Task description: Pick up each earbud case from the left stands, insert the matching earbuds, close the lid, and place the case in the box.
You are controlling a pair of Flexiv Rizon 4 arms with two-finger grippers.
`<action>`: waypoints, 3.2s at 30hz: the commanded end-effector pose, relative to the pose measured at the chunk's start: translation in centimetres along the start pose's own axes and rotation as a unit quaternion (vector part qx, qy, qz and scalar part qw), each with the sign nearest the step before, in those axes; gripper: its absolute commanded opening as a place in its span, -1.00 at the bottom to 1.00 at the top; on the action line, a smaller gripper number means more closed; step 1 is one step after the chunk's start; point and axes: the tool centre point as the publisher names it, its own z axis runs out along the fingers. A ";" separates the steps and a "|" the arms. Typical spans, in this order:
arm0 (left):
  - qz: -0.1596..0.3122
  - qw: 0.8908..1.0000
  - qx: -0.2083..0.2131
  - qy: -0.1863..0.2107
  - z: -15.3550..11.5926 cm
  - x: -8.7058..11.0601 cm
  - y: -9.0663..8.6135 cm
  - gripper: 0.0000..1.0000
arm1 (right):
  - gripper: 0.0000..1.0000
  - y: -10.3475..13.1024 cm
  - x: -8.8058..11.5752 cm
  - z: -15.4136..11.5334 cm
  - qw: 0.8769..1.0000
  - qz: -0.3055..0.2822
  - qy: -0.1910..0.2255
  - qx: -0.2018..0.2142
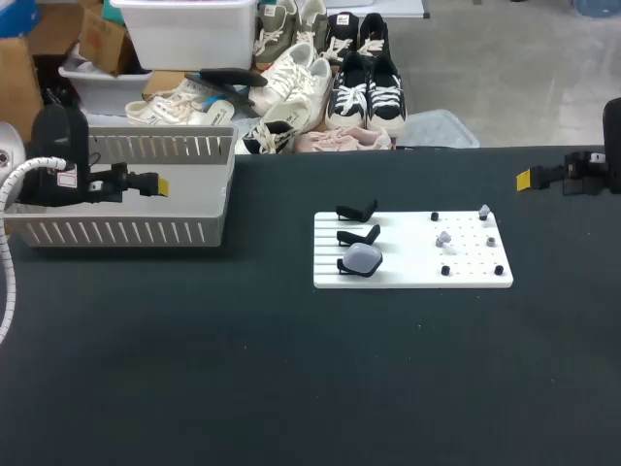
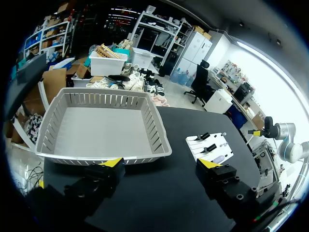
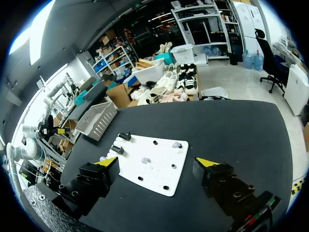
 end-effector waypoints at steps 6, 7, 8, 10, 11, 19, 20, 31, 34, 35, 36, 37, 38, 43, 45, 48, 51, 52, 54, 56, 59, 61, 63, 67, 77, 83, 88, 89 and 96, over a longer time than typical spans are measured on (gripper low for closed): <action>0.000 1.000 -0.001 0.003 0.0 -0.1 0.0 1.00 | 1.00 -0.1 -0.1 0.0 1.000 0.000 0.001 -0.001; 0.000 1.000 -0.001 0.003 0.0 -0.1 0.0 1.00 | 1.00 -0.1 -0.1 0.0 1.000 0.000 0.001 -0.001; 0.000 1.000 -0.001 0.003 0.0 -0.1 0.0 1.00 | 1.00 -0.1 -0.1 0.0 1.000 0.000 0.001 -0.001; 0.000 1.000 -0.001 0.003 0.0 -0.1 0.0 1.00 | 1.00 -0.1 -0.1 0.0 1.000 0.000 0.001 -0.001; 0.000 1.000 -0.001 0.003 0.0 -0.1 0.0 1.00 | 1.00 -0.1 -0.1 0.0 1.000 0.000 0.001 -0.001; 0.000 1.000 -0.001 0.003 0.0 -0.1 0.0 1.00 | 1.00 -0.1 -0.1 0.0 1.000 0.000 0.001 -0.001; 0.000 1.000 -0.001 0.003 0.0 -0.1 0.0 1.00 | 1.00 -0.1 -0.1 0.0 1.000 0.000 0.001 -0.001; 0.000 1.000 -0.001 0.003 0.0 -0.1 0.0 1.00 | 1.00 -0.1 -0.1 0.0 1.000 0.000 0.001 -0.001; 0.000 1.000 -0.001 0.003 0.0 -0.1 0.0 1.00 | 1.00 -0.1 -0.1 0.0 1.000 0.000 0.001 -0.001; 0.000 1.000 -0.001 0.003 0.0 -0.1 0.0 1.00 | 1.00 -0.1 -0.1 0.0 1.000 0.000 0.001 -0.001; 0.000 1.000 -0.001 0.003 0.0 -0.1 0.0 1.00 | 1.00 -0.1 -0.1 0.0 1.000 0.000 0.001 -0.001; 0.000 1.000 -0.001 0.003 0.0 -0.1 0.0 1.00 | 1.00 -0.1 -0.1 0.0 1.000 0.000 0.001 -0.001; 0.000 1.000 -0.001 0.003 0.0 -0.1 0.0 1.00 | 1.00 -0.1 -0.1 0.0 1.000 0.000 0.001 -0.001; 0.000 1.000 -0.001 0.003 0.0 -0.1 0.0 1.00 | 1.00 -0.1 -0.1 0.0 1.000 0.000 0.001 -0.001; 0.000 1.000 -0.001 0.003 0.0 -0.1 0.0 1.00 | 1.00 -0.1 -0.1 0.0 1.000 0.000 0.001 -0.001; 0.000 1.000 -0.001 0.003 0.0 -0.1 0.0 1.00 | 1.00 -0.1 -0.1 0.0 1.000 0.000 0.001 -0.001; 0.000 1.000 -0.001 0.003 0.0 -0.1 0.0 1.00 | 1.00 -0.1 -0.1 0.0 1.000 0.000 0.001 -0.001; 0.000 1.000 -0.001 0.003 0.0 -0.1 0.0 1.00 | 1.00 -0.1 -0.1 0.0 1.000 0.000 0.001 -0.001; 0.000 1.000 -0.001 0.003 0.0 -0.1 0.0 1.00 | 1.00 -0.1 -0.1 0.0 1.000 0.000 0.001 -0.001; 0.016 1.000 0.003 0.004 0.0 -0.1 -0.4 1.00 | 1.00 -0.1 -0.1 0.0 1.000 0.000 0.001 -0.001; 0.051 0.999 0.008 0.001 0.5 -0.2 -1.0 1.00 | 1.00 -0.1 -0.1 0.0 1.000 0.000 0.001 -0.001; 0.079 0.997 0.013 -0.002 0.7 -0.4 -1.6 1.00 | 1.00 -0.1 -0.1 0.0 1.000 0.000 0.001 -0.001; 0.101 0.994 0.037 -0.006 0.8 -0.6 -2.3 1.00 | 1.00 -0.1 -0.1 0.0 1.000 0.000 0.001 -0.001; 0.147 0.987 0.069 -0.014 1.2 -1.3 -3.4 1.00 | 1.00 -0.1 -0.1 0.0 1.000 0.000 0.001 -0.001; 0.262 0.957 0.119 -0.014 2.3 -2.5 -6.3 1.00 | 1.00 -0.1 -0.1 0.0 1.000 0.000 0.001 -0.001; 0.333 0.929 0.160 -0.006 3.2 -1.8 -8.3 1.00 | 1.00 -0.1 -0.1 0.0 1.000 0.000 0.001 -0.001; 0.367 0.908 0.201 0.007 3.6 -1.0 -9.7 1.00 | 1.00 -0.1 -0.1 0.0 1.000 0.000 0.001 -0.001; 0.370 0.907 0.203 0.009 3.7 -0.9 -9.8 1.00 | 1.00 -0.1 -0.1 0.0 1.000 0.000 0.001 -0.001; 0.414 0.886 0.210 0.013 6.2 0.6 -11.3 1.00 | 1.00 -0.1 -0.1 0.0 1.000 0.000 0.001 -0.001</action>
